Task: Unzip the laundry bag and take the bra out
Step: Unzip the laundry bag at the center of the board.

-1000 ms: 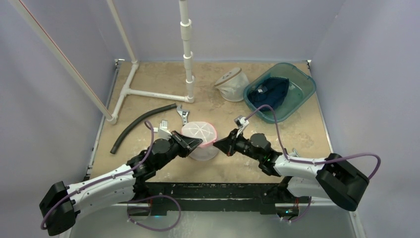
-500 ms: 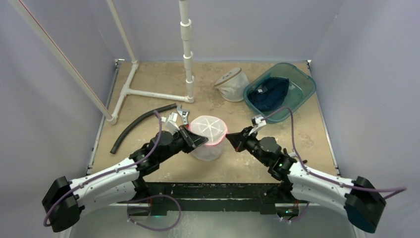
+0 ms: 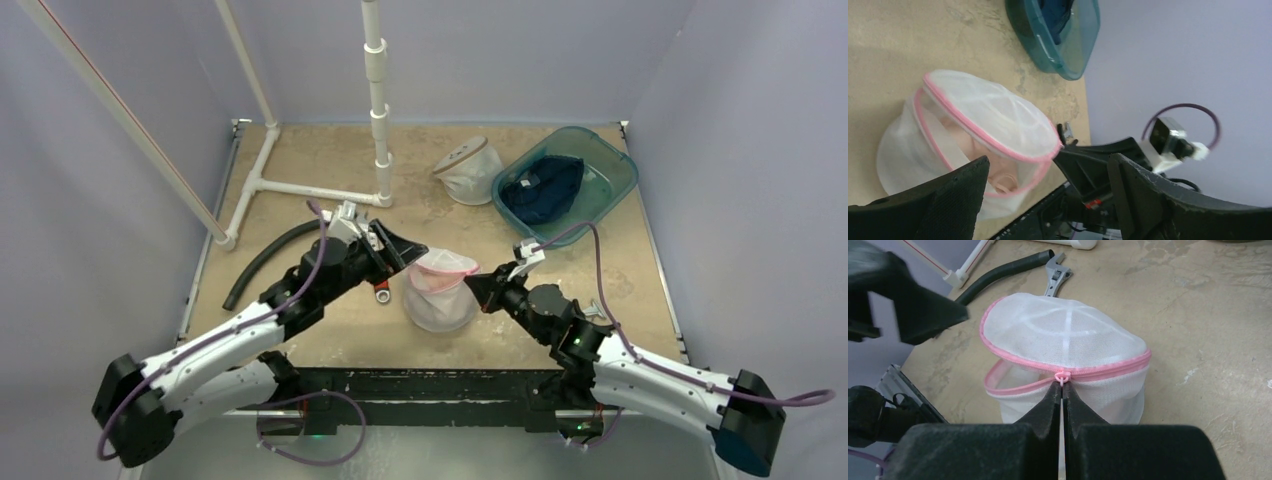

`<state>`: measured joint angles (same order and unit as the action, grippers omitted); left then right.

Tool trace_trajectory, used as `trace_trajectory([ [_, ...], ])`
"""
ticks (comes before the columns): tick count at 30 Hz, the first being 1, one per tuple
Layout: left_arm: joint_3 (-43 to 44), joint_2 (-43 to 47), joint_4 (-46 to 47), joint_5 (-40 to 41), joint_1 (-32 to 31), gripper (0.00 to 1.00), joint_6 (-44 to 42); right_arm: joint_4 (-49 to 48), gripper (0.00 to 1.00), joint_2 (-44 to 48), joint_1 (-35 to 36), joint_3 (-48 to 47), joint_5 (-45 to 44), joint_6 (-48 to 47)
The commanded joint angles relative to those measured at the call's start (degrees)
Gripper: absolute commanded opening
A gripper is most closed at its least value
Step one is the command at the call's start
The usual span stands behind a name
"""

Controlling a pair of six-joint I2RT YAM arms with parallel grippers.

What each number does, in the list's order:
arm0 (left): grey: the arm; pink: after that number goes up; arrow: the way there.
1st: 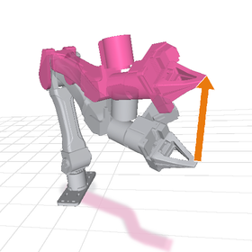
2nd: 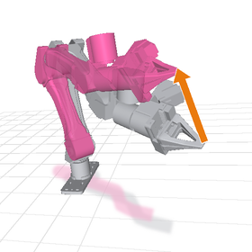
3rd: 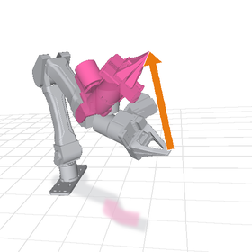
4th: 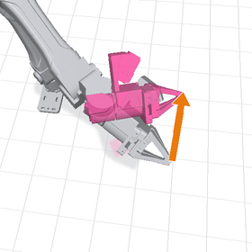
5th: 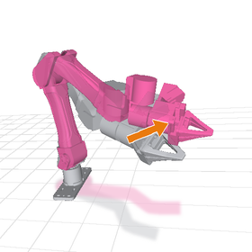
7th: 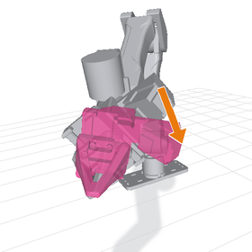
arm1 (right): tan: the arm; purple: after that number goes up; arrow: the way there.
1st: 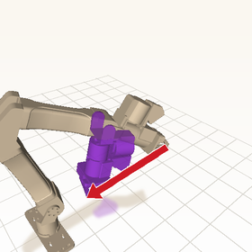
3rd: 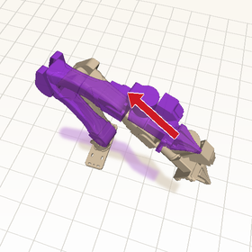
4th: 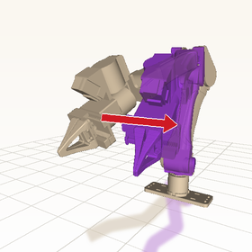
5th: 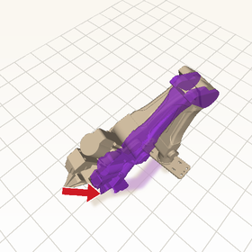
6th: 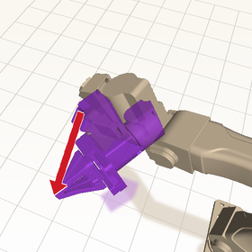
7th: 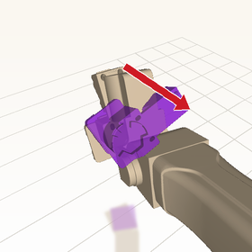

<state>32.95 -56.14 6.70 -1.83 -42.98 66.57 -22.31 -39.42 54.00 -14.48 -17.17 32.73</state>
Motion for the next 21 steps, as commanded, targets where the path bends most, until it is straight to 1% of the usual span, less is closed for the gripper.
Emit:
trace_trajectory([
  [1,-0.5,8.8,-8.2,14.5,-8.8,0.87,8.2,-1.1,0.0,-1.5,0.5,-0.3,-1.7,-1.4],
  [4,0.8,6.3,-10.2,21.5,-17.7,0.88,15.2,-2.5,0.0,-2.5,0.5,0.2,-1.7,-1.1],
  [6,2.4,1.7,-9.2,25.7,-23.2,0.88,17.7,-3.1,0.0,-3.1,0.5,0.3,-1.5,-0.9],
  [8,4.6,-3.9,-9.2,28.6,-26.4,0.89,19.4,-4.0,0.0,-3.6,0.6,0.5,-0.7,-0.9],
  [10,5.9,-8.0,-7.6,28.2,-26.6,0.89,20.7,-4.5,0.0,-3.8,0.8,0.5,-0.1,-0.9],
  [12,6.5,-10.2,-5.4,29.1,-26.7,0.89,22.4,-4.8,0.0,-3.5,0.9,0.6,0.6,-1.1],
  [17,7.3,-12.1,-6.2,33.0,-25.7,0.89,25.2,-4.4,0.0,-1.6,1.2,1.1,2.1,-2.4],
  [21,7.2,-14.3,-5.4,31.9,-22.9,0.89,26.7,-4.5,0.0,0.1,1.4,2.0,3.7,-3.5],
])
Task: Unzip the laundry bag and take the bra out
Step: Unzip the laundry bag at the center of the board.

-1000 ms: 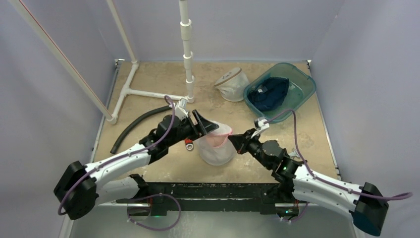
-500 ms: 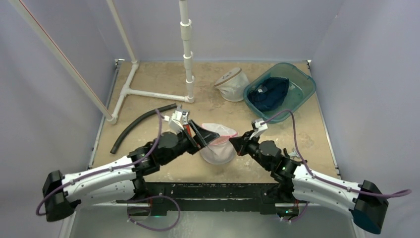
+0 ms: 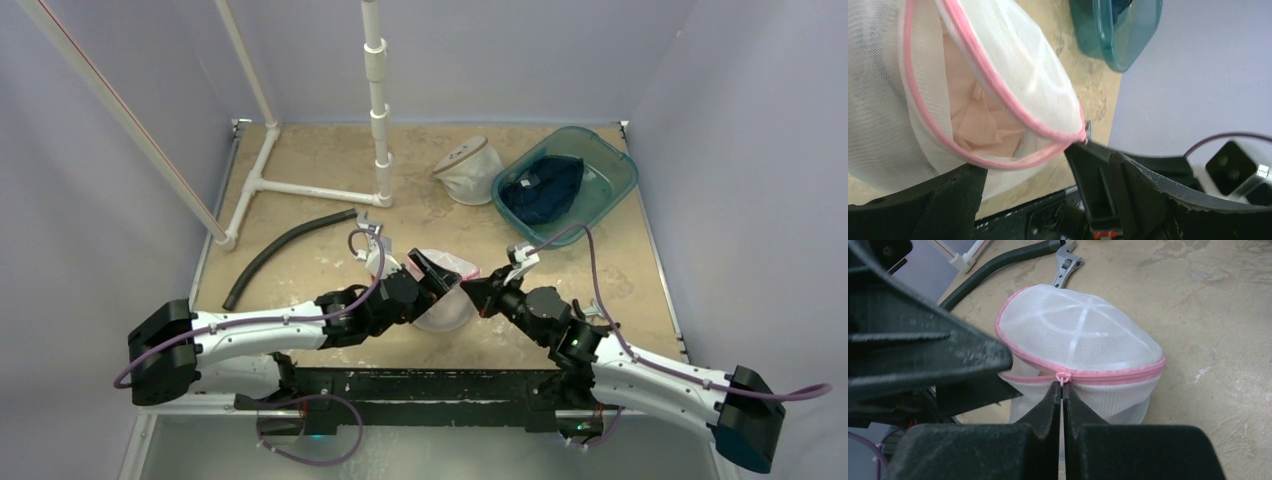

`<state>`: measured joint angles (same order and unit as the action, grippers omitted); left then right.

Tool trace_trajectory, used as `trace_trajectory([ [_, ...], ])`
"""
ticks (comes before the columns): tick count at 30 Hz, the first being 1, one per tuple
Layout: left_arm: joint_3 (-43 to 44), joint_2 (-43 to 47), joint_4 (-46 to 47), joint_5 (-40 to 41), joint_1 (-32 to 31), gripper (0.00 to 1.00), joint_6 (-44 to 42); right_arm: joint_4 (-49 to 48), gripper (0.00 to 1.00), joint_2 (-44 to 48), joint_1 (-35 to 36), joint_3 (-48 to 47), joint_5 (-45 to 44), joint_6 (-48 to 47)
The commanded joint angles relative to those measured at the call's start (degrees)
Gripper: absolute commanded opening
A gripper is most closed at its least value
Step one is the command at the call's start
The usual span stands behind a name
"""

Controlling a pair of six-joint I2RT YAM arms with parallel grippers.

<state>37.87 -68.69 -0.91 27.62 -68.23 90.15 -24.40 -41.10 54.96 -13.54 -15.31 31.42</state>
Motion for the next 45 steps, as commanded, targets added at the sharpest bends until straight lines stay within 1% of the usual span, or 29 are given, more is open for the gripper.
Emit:
trace_trajectory([
  [1,2.5,-2.6,2.7,2.1,2.8,0.89,3.2,-2.1,0.0,2.1,0.5,1.1,2.1,-2.6],
  [4,3.8,-5.5,3.2,1.1,3.6,0.88,3.0,-1.7,0.0,3.3,0.9,1.4,2.5,-3.5],
  [5,4.1,-6.3,3.3,0.5,4.0,0.87,3.0,-1.7,0.0,3.8,1.0,1.6,2.7,-3.8],
  [7,3.9,-8.0,4.5,-0.4,4.8,0.79,3.0,-1.9,0.0,4.5,1.1,1.7,3.5,-4.4],
  [9,3.0,-8.9,6.6,-1.4,5.6,0.68,2.8,-2.3,0.0,4.8,1.3,1.9,4.0,-4.8],
  [11,2.7,-9.2,7.5,-1.6,6.0,0.53,2.5,-2.9,0.0,4.9,1.5,2.1,4.6,-5.1],
  [14,2.0,-8.3,7.4,-1.2,6.8,0.24,1.6,-3.6,0.0,5.1,1.7,2.3,5.3,-5.6],
  [16,1.0,-6.6,7.5,-0.8,7.6,0.0,0.8,-3.8,0.0,5.1,1.9,2.3,5.4,-5.9],
  [19,-0.6,-3.2,7.9,-1.0,9.0,0.0,-1.6,-3.0,0.0,4.6,2.1,1.8,4.1,-5.9],
  [24,-1.8,4.1,5.0,-1.8,10.9,0.0,-6.7,-2.7,0.0,3.2,2.1,1.4,2.0,-5.6],
  [31,-5.9,11.3,4.5,-5.2,12.9,0.0,-8.8,-4.1,0.0,0.1,2.1,0.5,0.1,-4.9],
  [42,-8.3,17.7,5.4,-14.2,16.6,0.0,-13.3,-6.5,0.0,-6.4,2.1,-0.1,-6.8,-1.6],
  [45,-8.9,18.9,5.4,-16.6,18.5,0.0,-14.2,-6.8,0.0,-7.7,2.0,0.0,-7.0,-0.3],
])
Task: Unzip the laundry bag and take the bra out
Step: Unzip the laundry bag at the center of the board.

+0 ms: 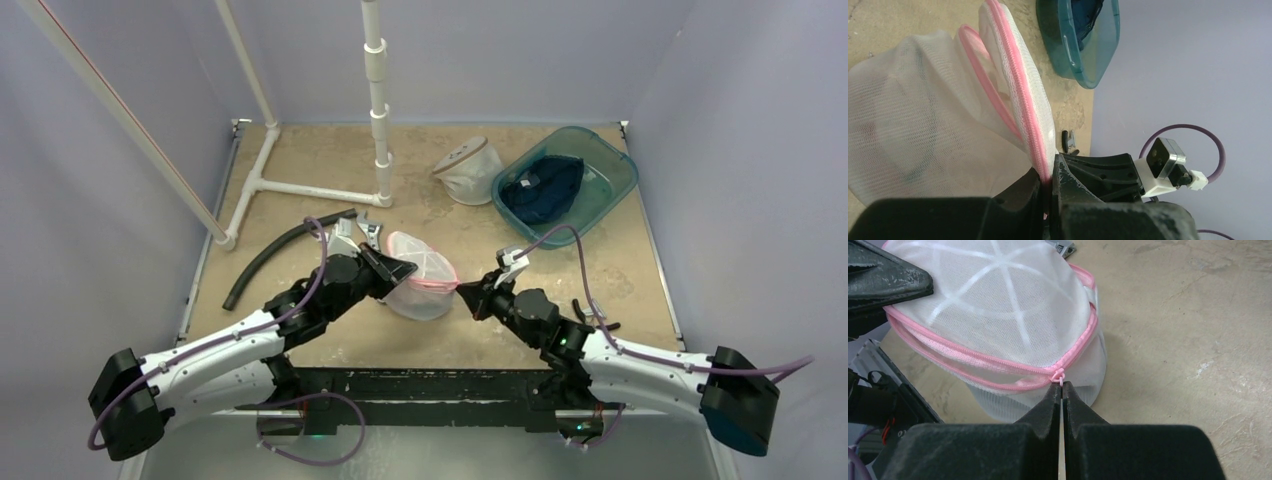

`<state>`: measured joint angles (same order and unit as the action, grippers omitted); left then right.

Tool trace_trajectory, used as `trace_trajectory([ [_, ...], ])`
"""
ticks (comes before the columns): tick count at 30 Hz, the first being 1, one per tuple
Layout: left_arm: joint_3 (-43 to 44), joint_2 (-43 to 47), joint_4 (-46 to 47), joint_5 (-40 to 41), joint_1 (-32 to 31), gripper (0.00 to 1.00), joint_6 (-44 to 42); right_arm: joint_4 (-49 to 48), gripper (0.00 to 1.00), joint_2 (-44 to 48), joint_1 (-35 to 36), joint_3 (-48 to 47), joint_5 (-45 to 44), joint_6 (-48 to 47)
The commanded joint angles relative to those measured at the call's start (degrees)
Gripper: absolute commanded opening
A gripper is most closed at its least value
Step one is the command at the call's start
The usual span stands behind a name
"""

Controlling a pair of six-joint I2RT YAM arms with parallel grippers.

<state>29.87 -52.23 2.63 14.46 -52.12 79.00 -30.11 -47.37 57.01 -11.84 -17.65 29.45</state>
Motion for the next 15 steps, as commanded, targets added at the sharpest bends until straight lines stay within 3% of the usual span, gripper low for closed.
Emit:
trace_trajectory([
  [1,-1.1,2.7,1.9,-4.7,3.3,0.0,-3.4,-1.0,0.0,-1.7,0.0,-1.7,-5.1,1.9],
  [6,-1.6,2.0,2.2,-10.3,7.5,0.0,-6.0,-1.5,0.0,-2.6,0.0,-1.6,-6.6,2.0],
  [7,-1.5,1.5,2.2,-11.4,8.3,0.09,-6.5,-2.1,0.0,-2.5,0.0,-1.8,-7.3,0.6],
  [9,-1.2,0.7,2.2,-13.5,9.5,0.47,-6.6,-2.7,0.0,-1.7,0.0,-1.7,-6.1,-0.7],
  [11,-0.2,0.5,0.4,-13.7,9.7,0.69,-6.3,-2.5,0.0,-0.3,0.0,-1.5,-5.7,-1.3],
  [13,1.4,1.3,-4.2,-13.1,9.6,0.79,-5.8,-1.4,0.0,0.4,0.0,-1.9,-5.8,-1.7],
  [15,2.7,3.4,-8.6,-11.8,9.4,0.81,-4.3,-0.7,0.0,0.7,0.1,-2.3,-5.7,-2.2],
])
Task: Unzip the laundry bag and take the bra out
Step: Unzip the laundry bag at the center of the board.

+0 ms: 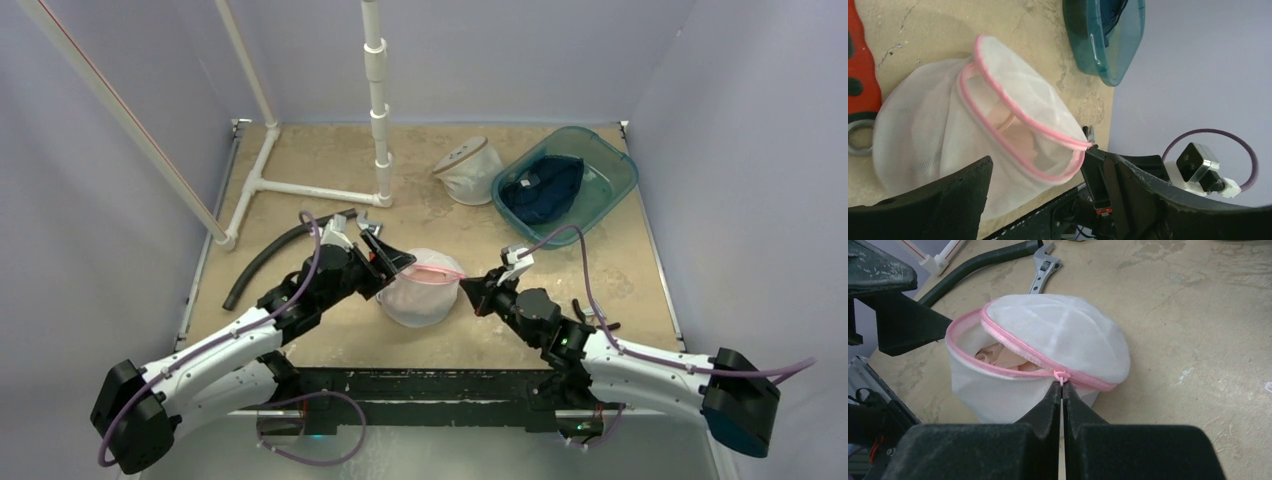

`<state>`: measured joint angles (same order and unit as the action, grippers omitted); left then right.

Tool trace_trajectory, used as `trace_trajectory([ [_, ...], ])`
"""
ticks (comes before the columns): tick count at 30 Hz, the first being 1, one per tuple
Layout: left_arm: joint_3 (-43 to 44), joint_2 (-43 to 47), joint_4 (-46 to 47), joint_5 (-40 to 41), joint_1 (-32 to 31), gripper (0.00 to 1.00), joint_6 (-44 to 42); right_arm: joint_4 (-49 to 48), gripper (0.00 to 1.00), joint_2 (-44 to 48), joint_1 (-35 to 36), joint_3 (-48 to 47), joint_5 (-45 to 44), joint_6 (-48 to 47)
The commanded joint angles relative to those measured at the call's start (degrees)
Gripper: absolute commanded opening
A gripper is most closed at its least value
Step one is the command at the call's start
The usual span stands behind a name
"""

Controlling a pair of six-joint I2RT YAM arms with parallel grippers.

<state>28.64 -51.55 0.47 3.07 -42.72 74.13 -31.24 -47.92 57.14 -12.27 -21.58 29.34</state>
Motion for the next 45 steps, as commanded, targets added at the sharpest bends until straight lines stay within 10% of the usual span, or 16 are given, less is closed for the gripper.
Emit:
trace_trajectory([
  [1,4.2,4.3,-8.0,0.8,-0.4,0.81,2.0,0.5,0.0,1.3,-0.1,-1.9,-1.7,-2.2],
  [11,14.5,-5.8,-13.5,18.1,-18.9,0.82,12.4,-2.0,0.0,-0.5,0.0,-1.5,0.9,-2.9],
  [25,22.2,-26.9,-8.3,13.0,-13.4,0.79,10.3,-3.2,0.0,1.0,0.6,-0.8,5.4,-5.3],
  [29,21.6,-29.8,-5.7,11.1,-12.1,0.64,9.7,-3.9,0.0,1.6,0.9,-0.4,6.3,-5.7],
  [34,19.2,-29.3,0.3,9.7,-11.7,0.0,8.1,-3.3,0.0,3.0,1.3,-0.4,6.5,-6.1],
  [45,17.4,-17.9,-0.1,8.5,-8.2,0.0,0.1,0.0,0.0,6.6,1.4,-2.5,7.0,-6.0],
])
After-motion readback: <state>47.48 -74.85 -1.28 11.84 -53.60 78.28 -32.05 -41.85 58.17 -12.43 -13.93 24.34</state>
